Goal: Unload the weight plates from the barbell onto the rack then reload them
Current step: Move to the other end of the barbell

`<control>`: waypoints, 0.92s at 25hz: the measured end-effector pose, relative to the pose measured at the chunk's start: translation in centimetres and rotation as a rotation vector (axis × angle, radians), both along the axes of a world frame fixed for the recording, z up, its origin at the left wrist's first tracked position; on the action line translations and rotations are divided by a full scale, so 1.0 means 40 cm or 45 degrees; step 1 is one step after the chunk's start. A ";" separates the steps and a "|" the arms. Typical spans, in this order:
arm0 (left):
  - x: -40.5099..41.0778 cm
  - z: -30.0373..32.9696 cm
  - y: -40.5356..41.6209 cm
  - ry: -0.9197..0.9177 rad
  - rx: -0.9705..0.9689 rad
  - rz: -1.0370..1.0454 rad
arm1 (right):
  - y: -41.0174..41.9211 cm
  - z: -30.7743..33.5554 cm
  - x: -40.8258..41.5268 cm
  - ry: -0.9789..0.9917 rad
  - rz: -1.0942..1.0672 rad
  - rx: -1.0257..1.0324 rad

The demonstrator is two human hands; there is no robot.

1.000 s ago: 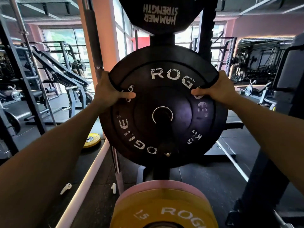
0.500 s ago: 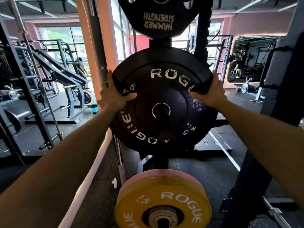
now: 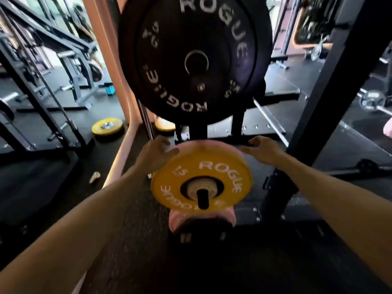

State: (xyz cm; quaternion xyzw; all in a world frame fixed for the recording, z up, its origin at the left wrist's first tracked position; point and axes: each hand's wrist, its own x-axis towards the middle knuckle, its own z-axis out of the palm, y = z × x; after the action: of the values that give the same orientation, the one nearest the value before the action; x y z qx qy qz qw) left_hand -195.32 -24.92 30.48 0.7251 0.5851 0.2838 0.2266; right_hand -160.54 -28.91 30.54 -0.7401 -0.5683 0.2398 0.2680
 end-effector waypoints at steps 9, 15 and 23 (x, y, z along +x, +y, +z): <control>0.048 -0.548 -0.478 0.232 -1.132 -0.166 | -0.550 -0.505 -0.068 0.158 0.030 -0.875; 0.054 -0.716 -0.732 0.448 -1.494 -0.449 | -0.920 -0.701 -0.131 0.337 -0.150 -1.188; 0.228 -0.749 -0.816 0.835 -1.538 -0.930 | -1.270 -0.771 -0.143 0.522 -0.515 -1.245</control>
State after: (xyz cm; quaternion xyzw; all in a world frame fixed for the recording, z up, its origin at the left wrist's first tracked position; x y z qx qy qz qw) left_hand -186.20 -57.56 0.52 0.6696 0.3995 -0.4058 0.4768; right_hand -166.25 -79.69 -0.28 -0.8106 -0.1745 0.5577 0.0394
